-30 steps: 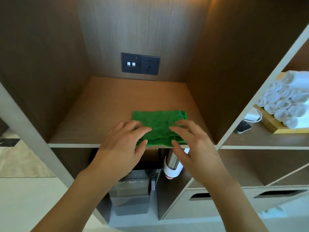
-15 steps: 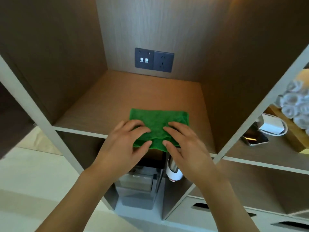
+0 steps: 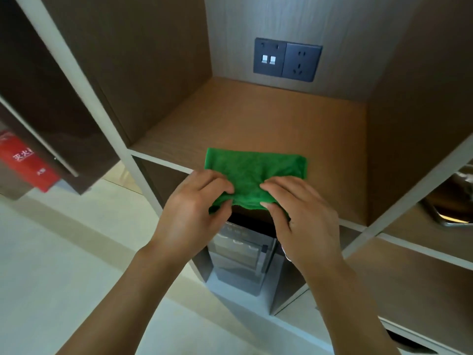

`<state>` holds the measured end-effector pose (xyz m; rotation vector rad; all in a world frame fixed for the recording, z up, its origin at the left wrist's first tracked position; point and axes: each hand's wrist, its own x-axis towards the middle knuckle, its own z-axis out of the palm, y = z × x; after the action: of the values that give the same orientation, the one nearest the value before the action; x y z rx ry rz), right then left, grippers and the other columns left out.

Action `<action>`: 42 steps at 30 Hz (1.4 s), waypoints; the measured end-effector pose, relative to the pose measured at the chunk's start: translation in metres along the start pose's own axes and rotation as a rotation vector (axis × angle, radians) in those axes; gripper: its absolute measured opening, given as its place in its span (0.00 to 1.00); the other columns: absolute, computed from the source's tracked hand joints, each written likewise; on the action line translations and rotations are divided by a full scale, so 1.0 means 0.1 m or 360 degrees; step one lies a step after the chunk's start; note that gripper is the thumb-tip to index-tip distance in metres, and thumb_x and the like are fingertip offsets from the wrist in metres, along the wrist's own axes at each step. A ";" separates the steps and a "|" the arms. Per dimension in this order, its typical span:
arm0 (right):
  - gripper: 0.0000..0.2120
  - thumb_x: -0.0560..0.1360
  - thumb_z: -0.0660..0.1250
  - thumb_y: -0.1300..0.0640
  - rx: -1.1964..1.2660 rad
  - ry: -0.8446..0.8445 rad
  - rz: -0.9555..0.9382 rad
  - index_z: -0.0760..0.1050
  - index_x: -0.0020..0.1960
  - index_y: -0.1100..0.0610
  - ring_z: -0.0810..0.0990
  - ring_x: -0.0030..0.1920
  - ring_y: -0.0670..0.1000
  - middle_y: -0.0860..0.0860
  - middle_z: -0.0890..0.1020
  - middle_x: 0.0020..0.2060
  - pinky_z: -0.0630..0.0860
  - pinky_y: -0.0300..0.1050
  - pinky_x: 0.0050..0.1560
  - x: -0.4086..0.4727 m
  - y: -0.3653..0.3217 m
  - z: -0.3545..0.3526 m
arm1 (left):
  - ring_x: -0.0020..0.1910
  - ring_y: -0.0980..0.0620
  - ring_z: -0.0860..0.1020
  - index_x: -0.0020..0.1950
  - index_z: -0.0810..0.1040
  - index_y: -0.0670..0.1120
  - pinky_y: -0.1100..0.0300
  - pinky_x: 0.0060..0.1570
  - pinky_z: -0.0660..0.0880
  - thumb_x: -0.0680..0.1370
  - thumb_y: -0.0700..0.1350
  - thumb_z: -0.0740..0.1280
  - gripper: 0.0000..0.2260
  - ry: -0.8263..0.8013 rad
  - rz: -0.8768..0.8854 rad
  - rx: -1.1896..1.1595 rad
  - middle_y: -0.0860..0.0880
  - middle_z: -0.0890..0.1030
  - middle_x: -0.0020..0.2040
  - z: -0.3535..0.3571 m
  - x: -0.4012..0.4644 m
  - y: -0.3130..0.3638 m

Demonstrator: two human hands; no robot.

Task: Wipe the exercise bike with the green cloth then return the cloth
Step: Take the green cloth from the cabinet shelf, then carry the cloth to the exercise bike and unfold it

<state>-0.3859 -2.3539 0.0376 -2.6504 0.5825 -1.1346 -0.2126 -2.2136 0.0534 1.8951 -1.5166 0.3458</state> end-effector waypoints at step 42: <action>0.07 0.78 0.72 0.59 0.1042 -0.1369 -0.1137 0.83 0.46 0.48 0.78 0.38 0.50 0.43 0.80 0.37 0.77 0.51 0.38 -0.63 -6.64 2.55 | 0.41 0.48 0.82 0.48 0.85 0.47 0.50 0.37 0.79 0.76 0.34 0.73 0.08 0.0774 -0.1272 0.0892 0.53 0.84 0.45 -4.84 -5.05 -1.63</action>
<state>-0.0566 -1.7203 0.0414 -2.3940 -0.7899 -0.1064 -0.1081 -1.5031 0.0577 2.4199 -0.2882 0.8270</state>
